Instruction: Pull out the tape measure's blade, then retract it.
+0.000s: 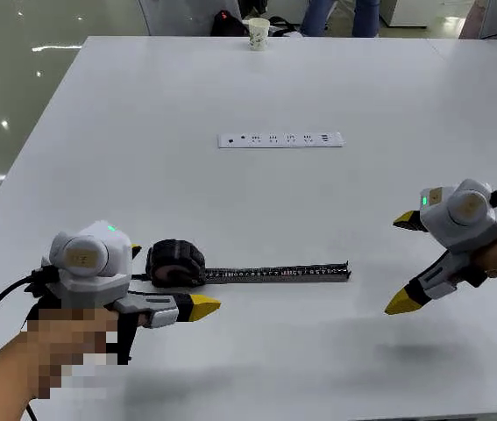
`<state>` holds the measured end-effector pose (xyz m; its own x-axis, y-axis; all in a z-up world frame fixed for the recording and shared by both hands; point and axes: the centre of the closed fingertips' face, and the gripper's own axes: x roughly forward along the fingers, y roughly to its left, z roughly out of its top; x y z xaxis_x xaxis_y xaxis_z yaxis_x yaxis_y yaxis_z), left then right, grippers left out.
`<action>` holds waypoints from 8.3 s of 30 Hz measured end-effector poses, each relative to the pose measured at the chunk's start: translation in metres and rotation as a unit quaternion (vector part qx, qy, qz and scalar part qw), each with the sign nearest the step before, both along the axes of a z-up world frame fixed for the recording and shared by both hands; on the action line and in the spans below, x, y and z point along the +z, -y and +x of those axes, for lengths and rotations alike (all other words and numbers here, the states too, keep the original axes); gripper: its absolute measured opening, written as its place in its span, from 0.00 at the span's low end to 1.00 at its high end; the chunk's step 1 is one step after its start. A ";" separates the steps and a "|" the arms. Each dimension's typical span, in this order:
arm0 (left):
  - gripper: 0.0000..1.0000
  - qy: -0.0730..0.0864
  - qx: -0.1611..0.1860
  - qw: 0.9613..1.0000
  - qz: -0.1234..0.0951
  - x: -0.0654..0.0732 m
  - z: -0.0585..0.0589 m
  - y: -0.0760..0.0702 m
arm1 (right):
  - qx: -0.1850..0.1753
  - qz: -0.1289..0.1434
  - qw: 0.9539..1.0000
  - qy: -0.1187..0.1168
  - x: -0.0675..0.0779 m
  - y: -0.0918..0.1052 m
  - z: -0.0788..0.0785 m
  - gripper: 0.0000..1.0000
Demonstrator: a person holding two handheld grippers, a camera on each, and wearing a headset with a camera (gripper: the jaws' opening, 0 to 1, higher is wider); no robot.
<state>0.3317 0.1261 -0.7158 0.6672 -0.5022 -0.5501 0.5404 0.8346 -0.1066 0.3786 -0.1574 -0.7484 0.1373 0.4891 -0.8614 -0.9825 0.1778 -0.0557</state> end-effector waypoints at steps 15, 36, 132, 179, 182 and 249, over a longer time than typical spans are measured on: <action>0.99 0.001 0.081 0.997 0.009 -0.013 0.033 -0.007 | 0.059 -0.033 0.998 -0.011 -0.014 -0.021 0.014 0.99; 0.99 0.049 0.195 0.980 -0.003 -0.031 0.060 -0.019 | 0.079 -0.060 0.994 -0.047 -0.049 -0.040 0.027 0.99; 0.61 0.027 0.258 0.966 0.001 -0.055 0.060 -0.034 | 0.124 -0.116 0.985 -0.042 -0.061 -0.042 0.018 0.11; 0.61 0.010 0.245 0.969 0.003 -0.058 0.060 -0.033 | 0.113 -0.119 0.985 -0.045 -0.060 -0.055 0.016 0.11; 0.61 0.009 0.244 0.970 0.004 -0.058 0.060 -0.033 | 0.112 -0.120 0.985 -0.046 -0.060 -0.056 0.017 0.11; 0.61 0.004 0.239 0.971 0.005 -0.058 0.059 -0.033 | 0.098 -0.116 0.987 -0.047 -0.060 -0.079 0.015 0.11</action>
